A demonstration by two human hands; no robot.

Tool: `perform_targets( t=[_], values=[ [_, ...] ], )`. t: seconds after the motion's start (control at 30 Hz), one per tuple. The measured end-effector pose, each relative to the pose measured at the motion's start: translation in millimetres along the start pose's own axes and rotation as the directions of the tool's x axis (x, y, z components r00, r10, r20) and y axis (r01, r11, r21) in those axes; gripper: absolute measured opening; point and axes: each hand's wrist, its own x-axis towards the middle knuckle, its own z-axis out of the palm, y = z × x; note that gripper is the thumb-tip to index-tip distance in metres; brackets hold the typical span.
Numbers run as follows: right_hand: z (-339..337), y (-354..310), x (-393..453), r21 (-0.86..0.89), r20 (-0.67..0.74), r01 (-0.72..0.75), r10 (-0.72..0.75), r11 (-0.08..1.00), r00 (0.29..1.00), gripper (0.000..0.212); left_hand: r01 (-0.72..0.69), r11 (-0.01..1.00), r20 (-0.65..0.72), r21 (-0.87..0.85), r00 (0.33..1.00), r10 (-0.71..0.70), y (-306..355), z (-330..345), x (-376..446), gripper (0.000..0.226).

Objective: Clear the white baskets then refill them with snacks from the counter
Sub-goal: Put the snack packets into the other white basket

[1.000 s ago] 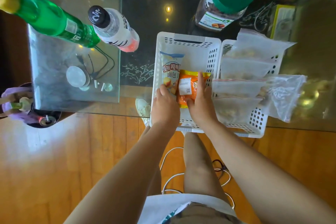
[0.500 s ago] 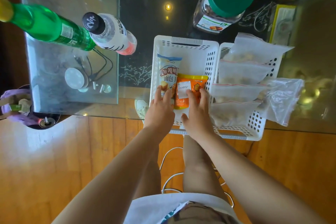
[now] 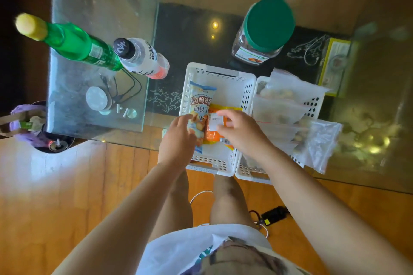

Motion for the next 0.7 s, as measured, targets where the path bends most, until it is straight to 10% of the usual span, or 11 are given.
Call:
perform_targets(
  t=[0.23,0.5,0.7],
  values=[
    [-110.0,-48.9,19.1,-0.3,-0.516,0.248,-0.375,0.921,0.77,0.036,0.301,0.936,0.076,-0.18,0.953,-0.292,0.6,-3.5,-3.8,0.068],
    [-141.1,-53.3,62.4,-0.436,-0.284,0.015,-0.154,0.9,0.946,0.098,0.375,0.845,0.219,-0.382,0.925,-0.312,5.8,2.2,-5.7,0.071],
    [-129.1,-48.4,74.4,-0.544,-0.288,-0.018,-0.166,0.839,0.943,0.097,0.387,0.83,0.248,-0.403,0.919,-0.307,-0.4,0.7,-2.0,0.072]
  ],
)
